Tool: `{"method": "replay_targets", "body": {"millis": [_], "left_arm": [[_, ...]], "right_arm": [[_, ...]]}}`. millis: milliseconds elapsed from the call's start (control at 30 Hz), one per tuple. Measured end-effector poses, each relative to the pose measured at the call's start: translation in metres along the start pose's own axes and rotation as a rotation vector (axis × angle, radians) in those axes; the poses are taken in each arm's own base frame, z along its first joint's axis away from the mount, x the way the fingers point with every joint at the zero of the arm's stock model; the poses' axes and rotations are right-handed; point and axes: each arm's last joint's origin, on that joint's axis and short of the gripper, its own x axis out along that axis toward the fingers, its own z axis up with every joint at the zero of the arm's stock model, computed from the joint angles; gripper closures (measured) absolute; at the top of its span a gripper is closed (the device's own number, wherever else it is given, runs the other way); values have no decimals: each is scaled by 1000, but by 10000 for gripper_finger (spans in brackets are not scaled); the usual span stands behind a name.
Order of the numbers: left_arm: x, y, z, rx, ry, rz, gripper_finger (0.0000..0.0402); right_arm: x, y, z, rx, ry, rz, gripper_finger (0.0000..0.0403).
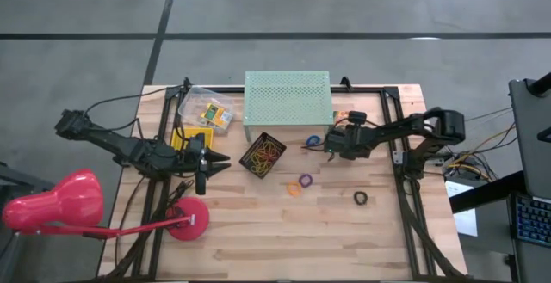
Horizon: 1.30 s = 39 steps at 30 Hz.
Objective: Pick & Place Office Desk Supplies
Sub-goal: Put the big crayon box into the transparent bin
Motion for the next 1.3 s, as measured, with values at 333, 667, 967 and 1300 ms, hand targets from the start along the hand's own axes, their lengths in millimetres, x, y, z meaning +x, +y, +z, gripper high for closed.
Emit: {"method": "replay_targets", "body": {"millis": [333, 667, 967, 1300], "left_arm": [[0, 0, -1, 3, 6, 3, 283], [0, 0, -1, 0, 7, 3, 283], [0, 1, -2, 3, 14, 3, 283], [0, 1, -2, 3, 14, 3, 283]], "right_arm": [[-12, -15, 0, 55, -59, -70, 394], [-28, -30, 10, 95, -243, 69, 394], [-23, -30, 9, 97, -232, 108, 394], [-5, -21, 1, 124, -168, 183, 394]]}}
